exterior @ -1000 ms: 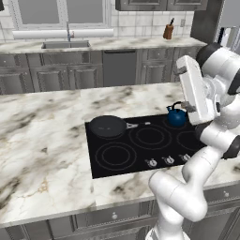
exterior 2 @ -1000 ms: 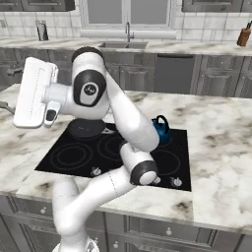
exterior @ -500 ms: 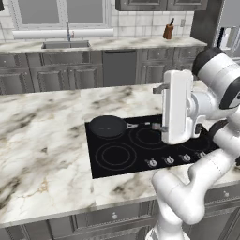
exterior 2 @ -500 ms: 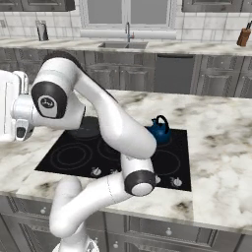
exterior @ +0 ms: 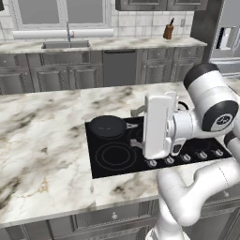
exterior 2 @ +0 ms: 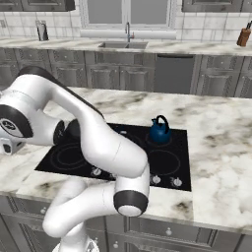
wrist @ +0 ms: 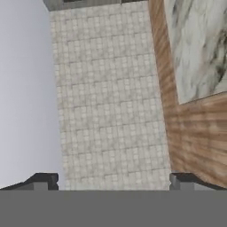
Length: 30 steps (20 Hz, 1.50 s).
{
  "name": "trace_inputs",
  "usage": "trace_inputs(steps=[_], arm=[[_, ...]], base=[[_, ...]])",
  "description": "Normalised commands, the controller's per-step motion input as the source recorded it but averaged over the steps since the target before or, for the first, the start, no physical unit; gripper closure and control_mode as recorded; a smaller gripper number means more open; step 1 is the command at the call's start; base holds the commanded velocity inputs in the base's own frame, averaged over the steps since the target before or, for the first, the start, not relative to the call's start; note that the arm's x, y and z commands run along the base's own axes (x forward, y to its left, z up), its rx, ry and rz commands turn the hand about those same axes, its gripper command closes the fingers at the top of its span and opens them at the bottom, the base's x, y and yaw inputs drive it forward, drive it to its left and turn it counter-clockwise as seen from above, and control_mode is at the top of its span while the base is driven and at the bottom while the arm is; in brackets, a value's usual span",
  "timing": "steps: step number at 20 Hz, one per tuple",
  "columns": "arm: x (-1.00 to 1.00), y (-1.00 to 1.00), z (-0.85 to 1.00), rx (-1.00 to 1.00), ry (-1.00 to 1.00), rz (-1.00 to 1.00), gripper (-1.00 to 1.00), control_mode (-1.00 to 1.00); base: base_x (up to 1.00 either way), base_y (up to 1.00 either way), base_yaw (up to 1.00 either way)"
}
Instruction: Pick the pan from the cabinet and place it on the stove. Then turn on the stove burner for the pan.
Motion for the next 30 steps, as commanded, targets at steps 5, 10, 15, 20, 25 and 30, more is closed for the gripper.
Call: trace_inputs(steps=[5, 10, 15, 20, 25, 30], arm=[[0.35, 0.0, 0.0, -0.43, -0.01, -0.27, -1.0, -1.0], [0.6, -0.02, 0.0, -0.35, 0.1, -0.31, -1.0, -1.0], [0.79, -0.15, 0.0, -0.29, 0.28, -0.3, -1.0, -1.0], [0.75, -0.08, 0.0, -0.47, 0.22, -0.18, -1.0, -1.0], [0.68, -0.01, 0.0, -0.58, 0.17, -0.11, -1.0, -1.0], [0.47, -0.08, 0.0, -0.55, 0.16, -0.06, -1.0, -1.0]], base=[[0.0, 0.0, 0.0], [0.0, 0.0, 0.0], [0.0, 0.0, 0.0], [0.0, 0.0, 0.0], [0.0, 0.0, 0.0], [0.0, 0.0, 0.0]])
